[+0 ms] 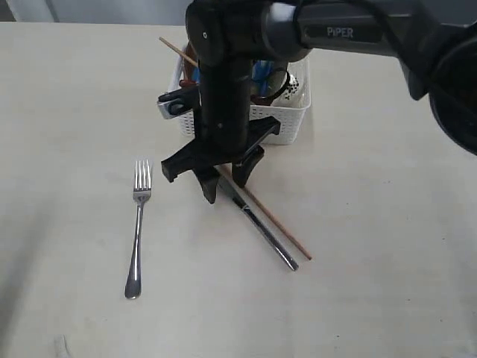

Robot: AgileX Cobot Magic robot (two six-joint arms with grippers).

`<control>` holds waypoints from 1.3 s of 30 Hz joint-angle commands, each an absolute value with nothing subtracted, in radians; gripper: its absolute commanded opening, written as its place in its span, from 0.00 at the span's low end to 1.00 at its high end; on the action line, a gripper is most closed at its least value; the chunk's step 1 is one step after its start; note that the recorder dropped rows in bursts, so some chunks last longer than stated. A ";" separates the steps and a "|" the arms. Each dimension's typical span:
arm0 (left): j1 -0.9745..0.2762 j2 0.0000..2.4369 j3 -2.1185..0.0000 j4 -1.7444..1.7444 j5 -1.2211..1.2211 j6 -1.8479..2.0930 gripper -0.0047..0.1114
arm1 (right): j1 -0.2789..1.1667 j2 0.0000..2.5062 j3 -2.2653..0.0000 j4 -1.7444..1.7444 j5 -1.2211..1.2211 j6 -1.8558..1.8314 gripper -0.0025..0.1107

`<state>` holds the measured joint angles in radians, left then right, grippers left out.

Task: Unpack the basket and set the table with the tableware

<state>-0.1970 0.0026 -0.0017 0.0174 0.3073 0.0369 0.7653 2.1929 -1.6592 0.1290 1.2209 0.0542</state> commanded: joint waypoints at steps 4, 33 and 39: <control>-0.197 0.000 0.000 0.022 0.299 0.033 0.04 | 0.764 2.184 -1.606 0.153 1.221 0.027 0.47; -0.197 0.000 0.000 0.022 0.299 0.033 0.04 | 0.761 2.286 -1.517 0.134 1.093 0.000 0.47; -0.197 0.000 0.000 0.022 0.299 0.033 0.04 | 0.761 2.286 -1.517 0.130 0.968 -0.016 0.47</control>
